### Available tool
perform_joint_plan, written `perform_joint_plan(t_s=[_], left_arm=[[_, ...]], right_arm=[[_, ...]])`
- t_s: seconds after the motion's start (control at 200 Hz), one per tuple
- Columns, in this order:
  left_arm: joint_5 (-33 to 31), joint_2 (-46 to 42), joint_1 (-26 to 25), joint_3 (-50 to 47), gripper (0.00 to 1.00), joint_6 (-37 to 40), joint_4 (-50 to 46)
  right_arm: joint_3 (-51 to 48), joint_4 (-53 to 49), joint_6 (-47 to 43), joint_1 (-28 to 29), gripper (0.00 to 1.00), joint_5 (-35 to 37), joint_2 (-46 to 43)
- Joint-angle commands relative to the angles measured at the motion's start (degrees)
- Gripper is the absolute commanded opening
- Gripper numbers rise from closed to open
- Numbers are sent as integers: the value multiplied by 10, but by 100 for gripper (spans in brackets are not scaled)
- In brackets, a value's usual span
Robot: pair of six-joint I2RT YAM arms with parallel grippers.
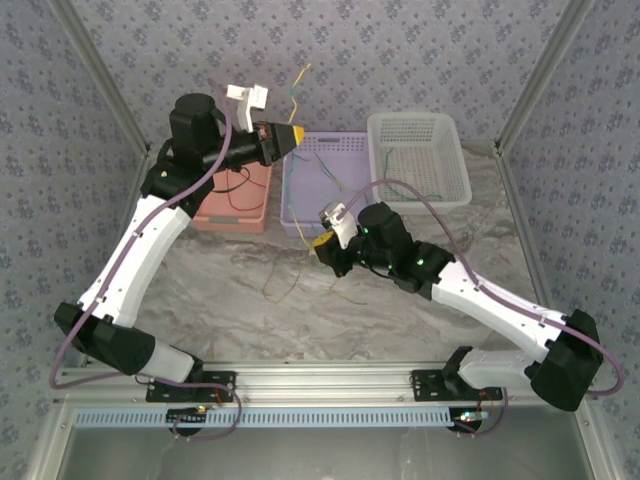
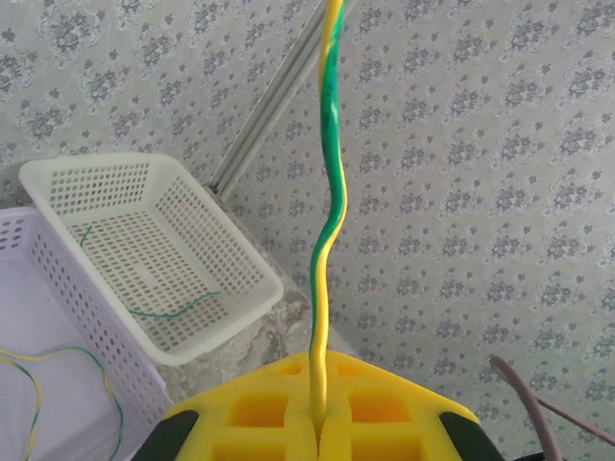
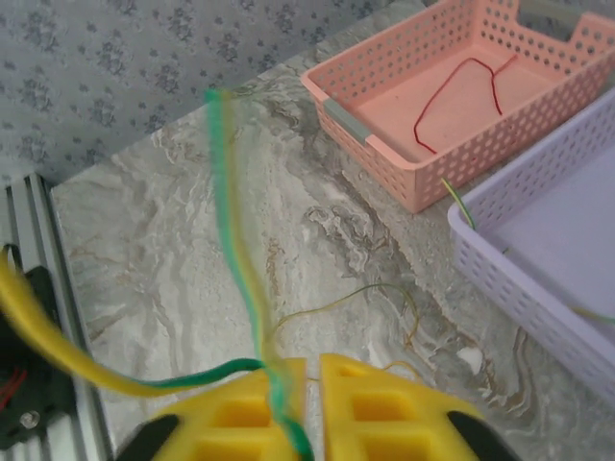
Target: Untangle the cables
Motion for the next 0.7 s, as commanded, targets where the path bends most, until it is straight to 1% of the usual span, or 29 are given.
perform_joint_plan(t_s=[0.0, 0.085, 0.17, 0.27, 0.29, 0.325, 0.415, 0.425, 0.435, 0.475, 0.55, 0.575, 0.61, 0.7], left_arm=[[-17, -24, 12, -16, 0, 9, -7], [-46, -46, 34, -49, 0, -16, 13], [-75, -77, 70, -93, 0, -60, 46], [-105, -122, 120, -163, 0, -135, 116], [-115, -133, 127, -178, 0, -148, 130], [-134, -150, 137, -204, 0, -168, 152], [-169, -186, 152, -257, 0, -216, 207], [-174, -190, 153, -262, 0, -220, 211], [-178, -194, 153, -266, 0, -224, 215], [-198, -206, 153, -284, 0, -238, 230], [-238, -231, 153, -319, 0, -266, 254], [-250, -238, 154, -330, 0, -275, 264], [-265, -247, 154, -343, 0, -285, 273], [-300, -266, 154, -366, 0, -311, 293]], right_arm=[[1, 23, 27, -7, 0, -5, -33], [-25, 41, 63, -27, 0, 5, -63], [-67, 76, 132, -66, 0, 27, -103], [-130, 132, 245, -126, 0, 53, -152], [-152, 153, 278, -143, 0, 58, -165], [-177, 179, 328, -159, 0, 65, -180], [-248, 227, 465, -193, 0, 121, -223], [-251, 228, 469, -194, 0, 125, -225], [-258, 228, 494, -194, 0, 141, -232], [-279, 234, 542, -195, 0, 175, -245], [-318, 226, 670, -187, 0, 253, -277], [-333, 211, 725, -179, 0, 288, -289], [-346, 193, 777, -165, 0, 327, -305], [-354, 108, 879, -125, 0, 405, -338]])
